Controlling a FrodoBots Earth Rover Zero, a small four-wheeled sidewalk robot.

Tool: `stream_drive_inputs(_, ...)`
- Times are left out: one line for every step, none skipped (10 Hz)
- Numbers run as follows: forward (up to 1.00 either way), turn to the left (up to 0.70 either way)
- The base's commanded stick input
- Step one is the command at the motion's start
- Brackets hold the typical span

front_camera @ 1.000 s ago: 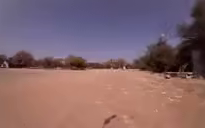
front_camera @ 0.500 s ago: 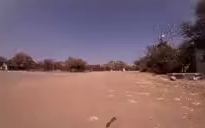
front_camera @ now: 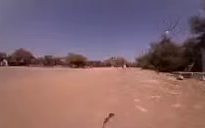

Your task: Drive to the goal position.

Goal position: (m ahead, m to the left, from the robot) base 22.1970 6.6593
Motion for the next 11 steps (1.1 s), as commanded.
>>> stream_drive_inputs(1.0,0.02)
stream_drive_inputs(1.0,0.02)
stream_drive_inputs(1.0,0.02)
stream_drive_inputs(1.0,0.02)
stream_drive_inputs(1.0,0.02)
stream_drive_inputs(1.0,0.02)
stream_drive_inputs(1.0,0.02)
stream_drive_inputs(1.0,0.02)
stream_drive_inputs(1.0,0.02)
stream_drive_inputs(1.0,0.02)
stream_drive_inputs(1.0,0.02)
